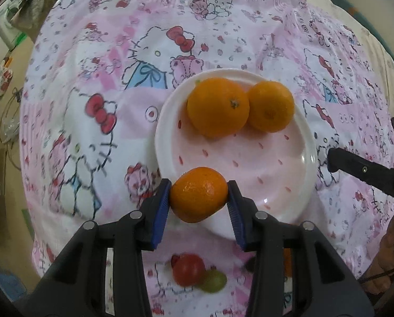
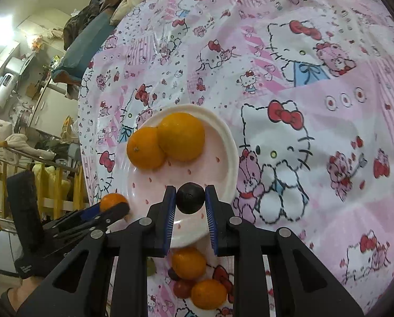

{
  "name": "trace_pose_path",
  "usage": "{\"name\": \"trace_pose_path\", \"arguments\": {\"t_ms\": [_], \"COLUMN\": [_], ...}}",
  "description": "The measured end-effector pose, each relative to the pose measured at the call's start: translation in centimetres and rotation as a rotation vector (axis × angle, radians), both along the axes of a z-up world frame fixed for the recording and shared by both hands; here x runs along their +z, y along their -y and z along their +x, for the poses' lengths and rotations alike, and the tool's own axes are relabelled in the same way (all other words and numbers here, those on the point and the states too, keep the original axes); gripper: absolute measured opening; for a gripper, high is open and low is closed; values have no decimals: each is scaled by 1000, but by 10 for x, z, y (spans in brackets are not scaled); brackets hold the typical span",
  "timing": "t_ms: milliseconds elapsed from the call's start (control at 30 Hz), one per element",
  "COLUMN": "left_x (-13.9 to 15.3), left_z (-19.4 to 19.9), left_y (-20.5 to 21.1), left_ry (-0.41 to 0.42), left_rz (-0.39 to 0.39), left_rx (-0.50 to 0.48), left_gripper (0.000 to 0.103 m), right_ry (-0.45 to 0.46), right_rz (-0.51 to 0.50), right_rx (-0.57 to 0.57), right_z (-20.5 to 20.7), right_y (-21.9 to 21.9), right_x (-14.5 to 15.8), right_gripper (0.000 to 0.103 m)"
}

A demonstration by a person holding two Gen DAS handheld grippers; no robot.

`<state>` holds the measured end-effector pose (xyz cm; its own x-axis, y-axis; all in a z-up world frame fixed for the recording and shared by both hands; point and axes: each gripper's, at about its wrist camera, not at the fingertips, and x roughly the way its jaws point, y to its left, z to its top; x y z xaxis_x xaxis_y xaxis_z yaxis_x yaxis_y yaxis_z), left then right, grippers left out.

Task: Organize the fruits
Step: 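Carry the mandarin and dark grape onto the plate and open both tools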

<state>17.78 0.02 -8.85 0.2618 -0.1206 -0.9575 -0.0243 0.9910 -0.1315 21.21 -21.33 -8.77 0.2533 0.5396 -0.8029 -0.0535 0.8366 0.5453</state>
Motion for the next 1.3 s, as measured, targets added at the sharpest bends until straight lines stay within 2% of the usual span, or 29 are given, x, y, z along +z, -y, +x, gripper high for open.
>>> {"name": "trace_pose_path", "arguments": {"t_ms": [100, 200, 400, 733, 867, 900, 933, 1000, 1100, 1300], "left_x": [-5, -9, -12, -12, -15, -16, -15, -10, -5, 0], "left_z": [11, 18, 21, 26, 27, 27, 26, 24, 23, 22], "left_y": [7, 10, 11, 18, 19, 19, 18, 18, 18, 11], "left_ry": [6, 1, -21, -5, -24, -25, -22, 10, 35, 46], "left_rz": [26, 12, -33, -11, -11, -9, -9, 6, 21, 19], "left_rx": [-45, -64, -43, -55, -63, -62, -59, -52, -65, -54], "left_gripper": [38, 38, 38, 39, 40, 47, 61, 73, 75, 75], "right_ry": [-27, -38, -63, -68, -48, -44, -38, -32, -13, 18], "right_rz": [3, -10, 19, 64, 62, 58, 55, 52, 58, 46], "right_rx": [4, 22, 20, 12, 14, 13, 11, 6, -18, -39], "right_z": [10, 16, 19, 18, 17, 17, 17, 18, 19, 19], "right_y": [-2, -7, -8, -5, -6, -5, -5, -3, 4, 10], "right_x": [-11, -19, -28, -33, -28, -28, -26, -23, -16, -6], "right_gripper": [24, 24, 24, 27, 27, 27, 27, 33, 52, 54]}}
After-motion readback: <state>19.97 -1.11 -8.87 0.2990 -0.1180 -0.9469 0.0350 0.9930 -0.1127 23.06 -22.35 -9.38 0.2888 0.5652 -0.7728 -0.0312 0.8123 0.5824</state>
